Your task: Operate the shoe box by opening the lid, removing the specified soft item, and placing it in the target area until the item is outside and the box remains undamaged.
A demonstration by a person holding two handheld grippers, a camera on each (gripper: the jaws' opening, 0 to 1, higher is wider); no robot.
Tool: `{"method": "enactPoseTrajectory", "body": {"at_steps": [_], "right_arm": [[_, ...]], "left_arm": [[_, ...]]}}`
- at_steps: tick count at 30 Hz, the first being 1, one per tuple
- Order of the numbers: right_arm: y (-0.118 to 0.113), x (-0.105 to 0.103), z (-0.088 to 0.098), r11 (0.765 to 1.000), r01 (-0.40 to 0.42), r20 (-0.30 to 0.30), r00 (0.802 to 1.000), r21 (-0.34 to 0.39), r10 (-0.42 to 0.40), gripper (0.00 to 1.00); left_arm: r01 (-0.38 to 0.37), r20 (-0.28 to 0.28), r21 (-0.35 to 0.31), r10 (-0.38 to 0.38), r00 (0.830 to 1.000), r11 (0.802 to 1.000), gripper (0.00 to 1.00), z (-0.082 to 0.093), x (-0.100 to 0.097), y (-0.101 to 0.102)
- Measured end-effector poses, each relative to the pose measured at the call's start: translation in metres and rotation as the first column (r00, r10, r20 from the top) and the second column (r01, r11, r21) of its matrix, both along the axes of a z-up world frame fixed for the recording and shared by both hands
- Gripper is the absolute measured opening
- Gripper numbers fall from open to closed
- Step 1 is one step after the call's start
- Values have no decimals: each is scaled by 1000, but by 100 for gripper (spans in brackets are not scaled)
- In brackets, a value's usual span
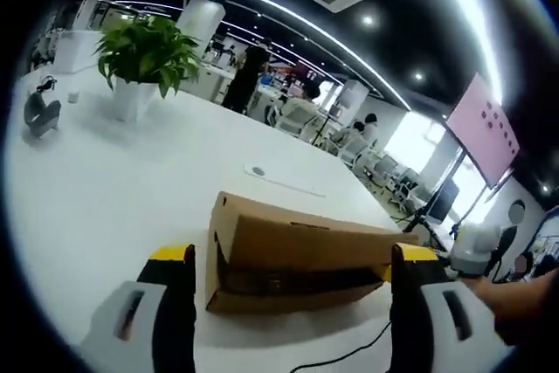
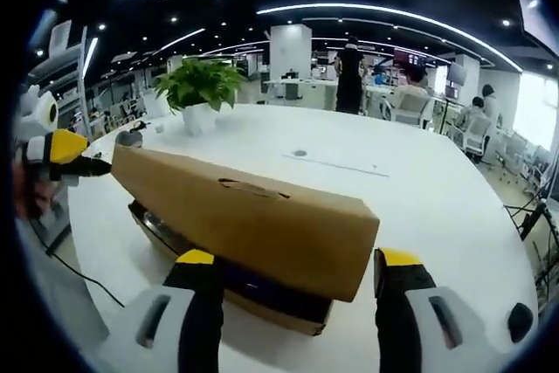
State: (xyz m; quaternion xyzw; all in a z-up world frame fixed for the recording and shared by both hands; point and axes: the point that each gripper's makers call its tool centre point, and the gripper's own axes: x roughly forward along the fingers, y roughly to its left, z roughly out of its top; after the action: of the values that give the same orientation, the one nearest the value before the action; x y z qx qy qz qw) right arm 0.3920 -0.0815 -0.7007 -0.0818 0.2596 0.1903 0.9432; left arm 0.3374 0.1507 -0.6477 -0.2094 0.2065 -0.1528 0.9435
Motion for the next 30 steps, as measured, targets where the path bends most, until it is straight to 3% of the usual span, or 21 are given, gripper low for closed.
{"method": "enactPoseTrajectory", "body": {"at_steps": [2, 6, 12, 17, 21, 24, 30], "right_arm": [[-8, 3, 2, 999, 18, 5, 1000, -32, -17, 64], [-10, 8, 11, 999, 28, 35, 999, -28, -27, 62], [1, 22, 35, 999, 20, 117, 993, -29, -16, 55], [2, 30, 42, 998, 57, 119, 992, -38, -52, 47], [-4, 35, 53, 994, 90, 160, 984, -54, -81, 41], [-3, 38, 56, 995, 91, 157, 984, -39, -84, 41], [-7, 41, 57, 993, 101, 161, 983, -64, -90, 34]], "left_arm": [[9, 2, 20, -9, 1000, 1000, 87, -4, -4, 2], [13, -16, 21, -13, 1000, 1000, 86, -11, -6, 5], [79, -13, 112, -78, 997, 991, 86, -13, -8, 3], [107, -16, 99, -106, 994, 989, 80, -11, -4, 0], [147, -26, 135, -145, 989, 980, 81, -16, -2, -5], [169, -31, 170, -166, 986, 971, 81, -21, -2, -7], [177, -47, 139, -172, 984, 974, 73, -21, -1, -11]]}}
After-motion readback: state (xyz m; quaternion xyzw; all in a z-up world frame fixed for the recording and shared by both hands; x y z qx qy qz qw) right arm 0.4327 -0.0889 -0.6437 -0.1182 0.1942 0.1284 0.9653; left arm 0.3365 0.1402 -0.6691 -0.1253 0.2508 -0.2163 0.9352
